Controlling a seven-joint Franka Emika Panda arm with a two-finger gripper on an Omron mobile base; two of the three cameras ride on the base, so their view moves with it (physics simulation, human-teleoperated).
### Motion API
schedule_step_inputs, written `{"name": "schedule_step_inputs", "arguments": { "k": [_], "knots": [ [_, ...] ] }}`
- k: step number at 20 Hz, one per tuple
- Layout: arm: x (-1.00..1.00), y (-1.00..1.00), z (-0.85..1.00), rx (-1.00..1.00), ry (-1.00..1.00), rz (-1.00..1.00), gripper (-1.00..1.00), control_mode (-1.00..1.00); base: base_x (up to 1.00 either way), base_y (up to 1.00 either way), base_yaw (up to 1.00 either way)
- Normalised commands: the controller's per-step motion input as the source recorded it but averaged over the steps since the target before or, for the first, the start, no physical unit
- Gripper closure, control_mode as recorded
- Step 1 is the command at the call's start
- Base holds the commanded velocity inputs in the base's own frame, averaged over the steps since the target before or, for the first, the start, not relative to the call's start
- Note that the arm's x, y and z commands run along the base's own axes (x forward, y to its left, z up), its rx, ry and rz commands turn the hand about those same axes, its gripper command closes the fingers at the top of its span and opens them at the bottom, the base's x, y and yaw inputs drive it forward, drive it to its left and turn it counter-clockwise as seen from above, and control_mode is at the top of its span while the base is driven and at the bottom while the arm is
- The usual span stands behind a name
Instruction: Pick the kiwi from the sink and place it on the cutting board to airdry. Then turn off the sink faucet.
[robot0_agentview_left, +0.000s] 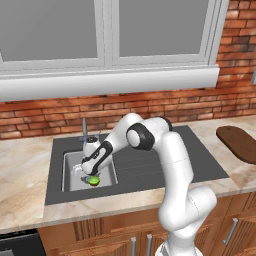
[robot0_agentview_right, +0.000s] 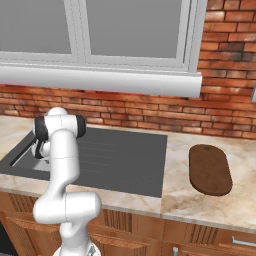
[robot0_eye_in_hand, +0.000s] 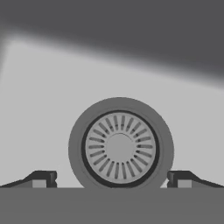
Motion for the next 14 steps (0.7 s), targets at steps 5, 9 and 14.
{"name": "schedule_step_inputs", "arguments": {
  "k": [5,9,14],
  "knots": [
    [0.0,0.0,-0.07,0.0,0.0,-0.02,-1.0,-1.0,0.0,0.0,0.0],
    [0.0,0.0,-0.1,0.0,0.01,-0.02,-1.0,-1.0,0.0,0.0,0.0],
    [0.0,0.0,-0.05,0.0,0.01,-0.02,-1.0,-1.0,0.0,0.0,0.0]
  ]
}}
